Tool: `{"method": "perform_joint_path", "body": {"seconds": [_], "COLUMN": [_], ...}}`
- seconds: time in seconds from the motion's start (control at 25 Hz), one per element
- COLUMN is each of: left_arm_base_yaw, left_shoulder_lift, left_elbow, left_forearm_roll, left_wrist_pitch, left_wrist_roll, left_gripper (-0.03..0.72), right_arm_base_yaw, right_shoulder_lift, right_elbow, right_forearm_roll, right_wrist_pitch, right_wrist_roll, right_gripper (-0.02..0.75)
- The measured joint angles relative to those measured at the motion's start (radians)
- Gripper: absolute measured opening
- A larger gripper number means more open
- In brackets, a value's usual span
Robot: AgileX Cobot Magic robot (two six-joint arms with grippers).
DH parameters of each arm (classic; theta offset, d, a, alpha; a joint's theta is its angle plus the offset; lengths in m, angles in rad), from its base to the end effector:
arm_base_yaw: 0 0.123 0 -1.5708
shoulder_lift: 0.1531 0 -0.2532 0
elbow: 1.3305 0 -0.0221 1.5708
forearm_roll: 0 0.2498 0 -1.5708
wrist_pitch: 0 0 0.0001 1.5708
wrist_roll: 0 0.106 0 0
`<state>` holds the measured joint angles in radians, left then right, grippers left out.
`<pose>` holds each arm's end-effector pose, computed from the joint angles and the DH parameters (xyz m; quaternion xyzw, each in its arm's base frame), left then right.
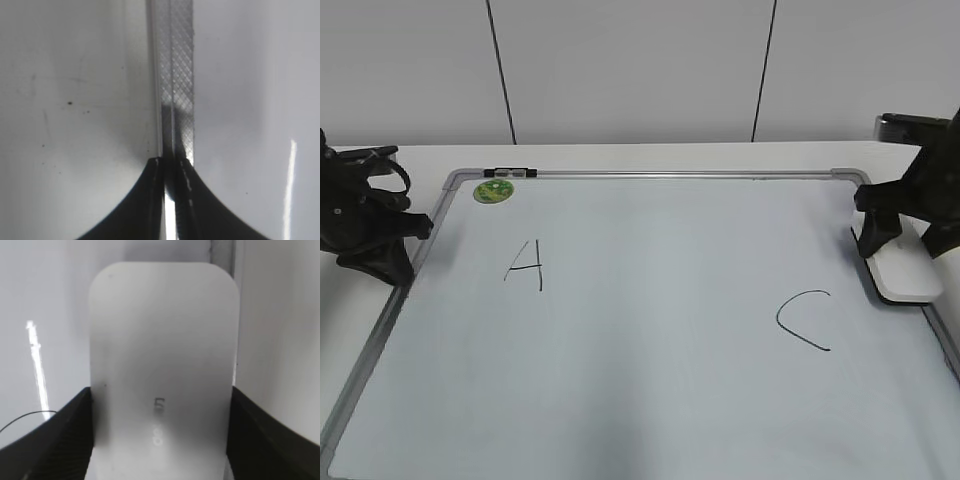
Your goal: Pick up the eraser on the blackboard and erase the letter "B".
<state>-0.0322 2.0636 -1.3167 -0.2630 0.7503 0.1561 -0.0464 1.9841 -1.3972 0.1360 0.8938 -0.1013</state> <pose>0.3809 -0.0311 0.0869 0.0049 0.9921 -0.0917 0.0855 0.3848 -0.0066 0.1327 0.0104 0.9944 0.0498 0.0923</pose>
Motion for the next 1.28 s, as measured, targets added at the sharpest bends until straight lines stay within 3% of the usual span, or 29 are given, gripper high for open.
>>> {"method": "perform_joint_path", "body": {"seconds": [0.4,0.6,0.92,1.0,1.12,1.28], "left_arm_base_yaw": [0.0,0.0,0.0,0.0,-0.002,-0.002], "left_shoulder_lift": [0.0,0.0,0.0,0.0,0.006,0.006], "left_elbow": [0.0,0.0,0.0,-0.002,-0.025,-0.105], "left_forearm_roll": [0.0,0.0,0.0,0.0,0.0,0.0], "left_wrist_pitch": [0.0,0.0,0.0,0.002,0.031,0.099], "left_wrist_roll": [0.0,0.0,0.0,0.002,0.003,0.004], "left_gripper": [0.025,0.025,0.035,0.064,0.173,0.396], "right_arm_base_yaw": [0.0,-0.001,-0.001,-0.001,-0.001,-0.001], "right_shoulder_lift": [0.042,0.044,0.039,0.021,-0.012,-0.057], "right_elbow": [0.0,-0.005,-0.148,-0.19,-0.239,-0.269], "right_forearm_roll": [-0.006,-0.006,-0.006,-0.006,-0.004,-0.004], "right_wrist_pitch": [0.026,0.033,0.235,0.265,0.292,0.318], "right_wrist_roll": [-0.001,-0.001,-0.002,-0.008,-0.017,-0.021], "right_gripper": [0.533,0.615,0.641,0.638,0.623,0.608]}}
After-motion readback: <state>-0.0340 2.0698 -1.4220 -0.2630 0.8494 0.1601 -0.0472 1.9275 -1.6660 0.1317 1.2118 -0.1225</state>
